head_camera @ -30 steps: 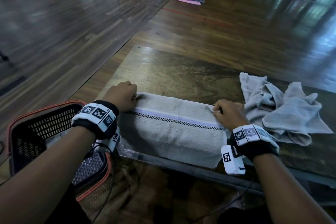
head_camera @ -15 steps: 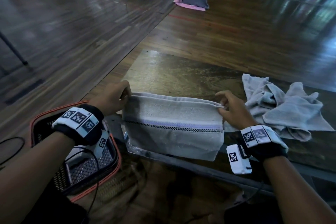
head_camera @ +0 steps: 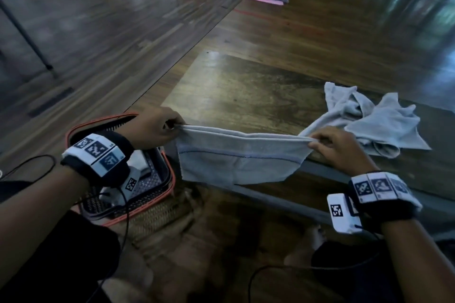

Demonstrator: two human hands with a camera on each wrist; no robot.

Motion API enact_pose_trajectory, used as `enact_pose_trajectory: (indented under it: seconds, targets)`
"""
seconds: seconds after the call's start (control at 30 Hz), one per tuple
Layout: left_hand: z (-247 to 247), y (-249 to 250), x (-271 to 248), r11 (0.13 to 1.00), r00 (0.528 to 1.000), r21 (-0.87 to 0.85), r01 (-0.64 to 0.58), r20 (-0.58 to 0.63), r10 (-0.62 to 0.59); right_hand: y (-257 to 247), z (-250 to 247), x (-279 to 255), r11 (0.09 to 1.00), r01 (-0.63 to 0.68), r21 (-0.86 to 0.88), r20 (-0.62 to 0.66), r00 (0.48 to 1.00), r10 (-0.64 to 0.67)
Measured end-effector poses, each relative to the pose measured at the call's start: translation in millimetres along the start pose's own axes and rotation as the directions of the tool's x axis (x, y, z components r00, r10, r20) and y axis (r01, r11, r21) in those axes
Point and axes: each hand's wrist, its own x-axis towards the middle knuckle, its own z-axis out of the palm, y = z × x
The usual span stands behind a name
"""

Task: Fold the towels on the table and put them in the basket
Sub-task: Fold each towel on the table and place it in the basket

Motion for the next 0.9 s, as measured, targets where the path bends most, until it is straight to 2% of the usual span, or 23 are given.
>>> enact_pose_trajectory:
  seconds: [0.07,0.23,0.47,0.57,0.67,0.83,0.9]
  targets:
    - [0.3,7.3,-7.1,0.999,1.000,-0.033,0.004,0.030,-0.003,-1.7,-7.0,-9.0,1.000,0.011,-0.018,-0.023,1.000,-0.012]
    - [4.9,15.0,-15.6,0.988,0.992,-0.139,0.071,0.112,-0.056,-1.3,-5.5,-38.0,0.997,-0.071,0.030,0.005,0.997,0.071]
    - [17.3,14.5,-33.1,0.982,0.982,-0.169,0.088,0.179,-0.058,4.8,-0.7,-65.5,0.938,-0.241,0.249,0.172,0.964,0.202]
    - [15.8,12.3,-43.8,0.933,0.962,-0.311,0.179,0.252,-0.101,8.9,-3.6,-77.1,0.891,-0.297,0.343,0.281,0.938,0.204]
    - [9.2,10.6,-52.4,0.867,0.961,-0.446,0.224,0.249,-0.120,10.4,-10.9,-84.2,0.861,-0.274,0.429,0.265,0.949,0.170]
    - [-4.8,17.4,-39.1,0.958,0.975,-0.268,0.102,0.218,-0.043,4.6,-20.9,-63.5,0.919,-0.255,0.301,0.289,0.943,0.167]
    - [-20.7,22.2,-19.6,0.967,0.989,-0.242,0.086,0.136,-0.053,1.1,-34.7,-40.7,0.940,-0.216,0.265,0.216,0.963,0.160]
